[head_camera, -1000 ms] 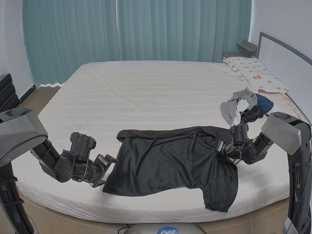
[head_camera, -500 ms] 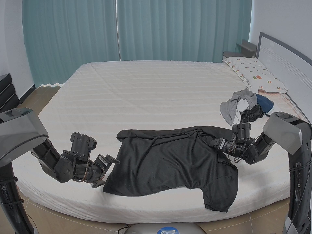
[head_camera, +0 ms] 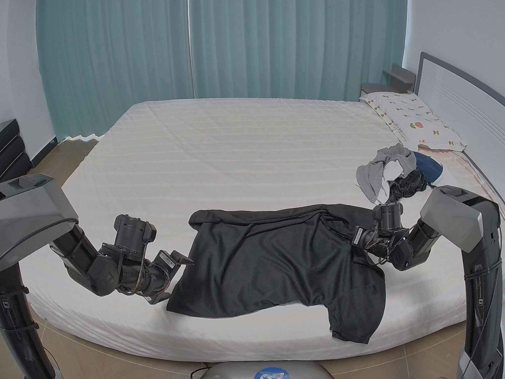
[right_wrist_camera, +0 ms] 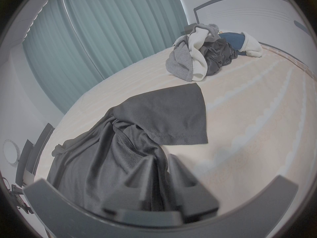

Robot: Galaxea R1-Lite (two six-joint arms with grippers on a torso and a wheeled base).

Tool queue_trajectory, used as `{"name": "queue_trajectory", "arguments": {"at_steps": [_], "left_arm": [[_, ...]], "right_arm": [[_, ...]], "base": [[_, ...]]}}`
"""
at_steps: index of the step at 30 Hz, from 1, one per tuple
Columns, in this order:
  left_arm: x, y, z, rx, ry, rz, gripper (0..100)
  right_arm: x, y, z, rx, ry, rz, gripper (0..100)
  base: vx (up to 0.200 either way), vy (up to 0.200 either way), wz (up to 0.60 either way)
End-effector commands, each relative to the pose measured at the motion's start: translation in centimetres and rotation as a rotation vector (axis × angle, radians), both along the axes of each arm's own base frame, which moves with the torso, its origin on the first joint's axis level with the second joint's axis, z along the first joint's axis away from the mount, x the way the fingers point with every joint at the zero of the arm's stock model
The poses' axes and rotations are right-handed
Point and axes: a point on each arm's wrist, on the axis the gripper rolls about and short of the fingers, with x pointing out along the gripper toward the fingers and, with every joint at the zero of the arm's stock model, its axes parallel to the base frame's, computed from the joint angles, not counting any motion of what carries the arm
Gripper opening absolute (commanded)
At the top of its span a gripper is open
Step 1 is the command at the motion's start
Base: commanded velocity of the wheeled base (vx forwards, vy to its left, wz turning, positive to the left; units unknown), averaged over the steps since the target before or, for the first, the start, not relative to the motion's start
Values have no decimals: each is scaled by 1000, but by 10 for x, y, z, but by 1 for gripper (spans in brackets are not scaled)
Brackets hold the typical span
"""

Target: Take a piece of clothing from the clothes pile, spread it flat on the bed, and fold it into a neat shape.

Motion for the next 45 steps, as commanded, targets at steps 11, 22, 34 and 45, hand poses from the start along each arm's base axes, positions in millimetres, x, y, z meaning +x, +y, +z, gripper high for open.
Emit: {"name": "queue_trajectory", "arguments": {"at_steps": [11,22,34,45], "left_arm": [[0,0,-1,0,2,0,100],[-5,1,-4,24,12,-10,100],[-24,-33,-58,454,-14,-118,100],[-11,-37,-60,456,-44,-115,100]], "right_arm": [[7,-21,4,10,-20,-41,0],[6,-29,15,70,-31,-24,100],[2,-27,24,118,-38,-17,100],[1,-26,27,118,-41,-15,100]], "base": [[0,0,0],[0,0,0],[0,0,0],[0,0,0]]}}
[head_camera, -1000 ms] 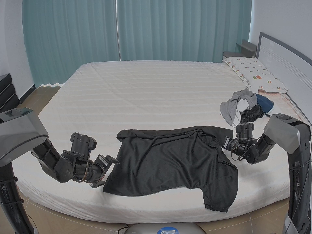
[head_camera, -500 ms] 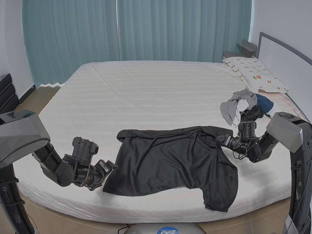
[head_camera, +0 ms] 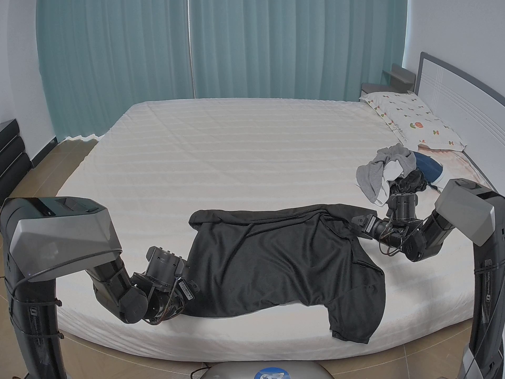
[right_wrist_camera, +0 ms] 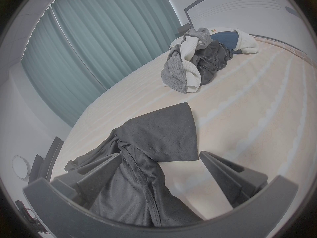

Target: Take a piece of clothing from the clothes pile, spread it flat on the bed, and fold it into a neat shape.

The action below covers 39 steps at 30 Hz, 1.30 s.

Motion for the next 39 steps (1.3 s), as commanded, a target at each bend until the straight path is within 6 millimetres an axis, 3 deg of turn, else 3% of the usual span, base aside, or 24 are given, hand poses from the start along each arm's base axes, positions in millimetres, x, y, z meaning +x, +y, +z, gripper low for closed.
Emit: {"name": "queue_trajectory", "arguments": {"at_steps": [1,10,15,18,21,23,26,32,39], "left_arm": [[5,-1,-6,8,4,0,0],[0,20,-5,6,30,63,0],[-4,44,15,-4,-1,123,0],[-9,57,37,-20,-44,155,0],[-13,61,41,-15,-37,161,0],[-24,71,41,10,6,170,0],[-31,81,35,8,38,183,0],[-33,92,42,-14,18,216,0],[-36,89,39,-71,49,170,0]], "right_arm": [[-1,0,3,1,-4,1,100],[-15,9,20,4,-10,26,100],[-34,13,30,6,-4,45,100],[-43,12,39,12,-8,56,100],[-49,10,42,10,3,53,100],[-67,5,45,3,35,53,100],[-87,-2,41,10,87,68,100],[-122,-13,20,46,218,115,100],[-130,-12,-1,83,307,166,100]], "base": [[0,0,0],[0,0,0],[0,0,0],[0,0,0],[0,0,0],[0,0,0],[0,0,0],[0,0,0],[0,0,0]]}}
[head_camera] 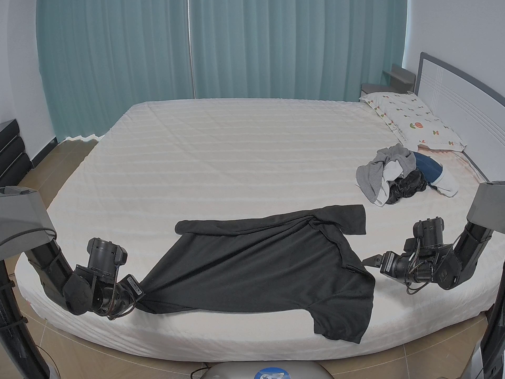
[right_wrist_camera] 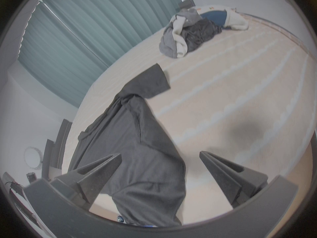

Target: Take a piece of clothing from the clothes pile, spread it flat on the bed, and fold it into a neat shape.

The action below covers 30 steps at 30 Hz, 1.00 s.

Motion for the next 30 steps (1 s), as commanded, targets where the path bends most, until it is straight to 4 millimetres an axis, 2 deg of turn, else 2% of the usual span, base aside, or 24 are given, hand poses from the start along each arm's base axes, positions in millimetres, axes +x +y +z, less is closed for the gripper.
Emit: {"name": "queue_trajectory", "arguments": {"at_steps": [1,12,13,18,23,25,30], "left_arm": [[-2,1,1,-23,3,-8,0],[-2,0,1,-54,8,-29,0],[-2,0,1,-55,8,-30,0],[-3,0,0,-60,12,-35,0],[-3,0,0,-59,17,-36,0],[-5,0,-4,-50,37,-45,0],[-7,0,-7,-37,52,-64,0]], "right_arm": [[-6,1,-14,-2,58,10,100],[0,13,-35,-6,78,46,100],[1,14,-37,-7,71,48,0],[-2,14,-37,-19,76,42,0],[-4,-4,-35,-94,108,24,0],[-8,-20,-27,-126,150,12,0],[-17,-33,-15,-187,184,64,0]], "base": [[0,0,0],[0,0,0],[0,0,0],[0,0,0],[0,0,0],[0,0,0],[0,0,0]]}}
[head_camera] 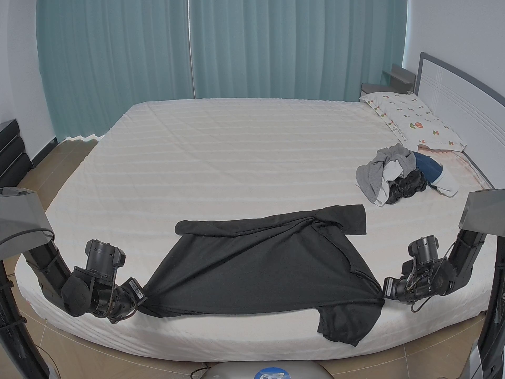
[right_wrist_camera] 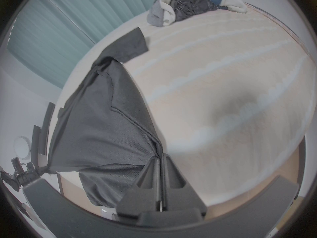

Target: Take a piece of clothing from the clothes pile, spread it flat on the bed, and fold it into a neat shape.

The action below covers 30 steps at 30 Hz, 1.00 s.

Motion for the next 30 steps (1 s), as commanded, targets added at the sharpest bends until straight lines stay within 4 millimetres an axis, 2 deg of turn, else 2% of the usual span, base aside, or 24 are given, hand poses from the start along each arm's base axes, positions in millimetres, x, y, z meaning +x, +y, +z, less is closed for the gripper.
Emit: {"name": "queue_trajectory", "arguments": {"at_steps": [1,15,16,18,19,22,27,28,29,30], "left_arm": [[-3,-1,-5,12,26,-17,0],[-11,-8,-7,29,46,-72,0],[-12,-9,-7,29,47,-77,100],[-12,-12,-8,30,52,-86,100],[-12,-12,-8,30,52,-87,100],[-11,-12,-7,27,43,-86,100],[-12,-12,-5,28,32,-88,100],[-12,-12,-5,28,32,-88,100],[-10,-11,2,20,4,-83,100],[-9,-11,5,15,-11,-78,100]], "right_arm": [[-3,-15,20,-35,-34,12,0],[-3,-18,16,-96,-25,19,0],[-2,-18,15,-96,-25,20,0],[-1,-18,13,-96,-25,20,0],[-1,-18,13,-94,-27,19,100],[0,-18,17,-90,-41,14,100],[3,-19,41,-68,-127,-19,100],[3,-19,41,-68,-127,-19,100],[5,-15,59,-17,-181,-64,100],[6,-12,67,12,-203,-82,100]], "base": [[0,0,0],[0,0,0],[0,0,0],[0,0,0],[0,0,0],[0,0,0],[0,0,0],[0,0,0],[0,0,0],[0,0,0]]}}
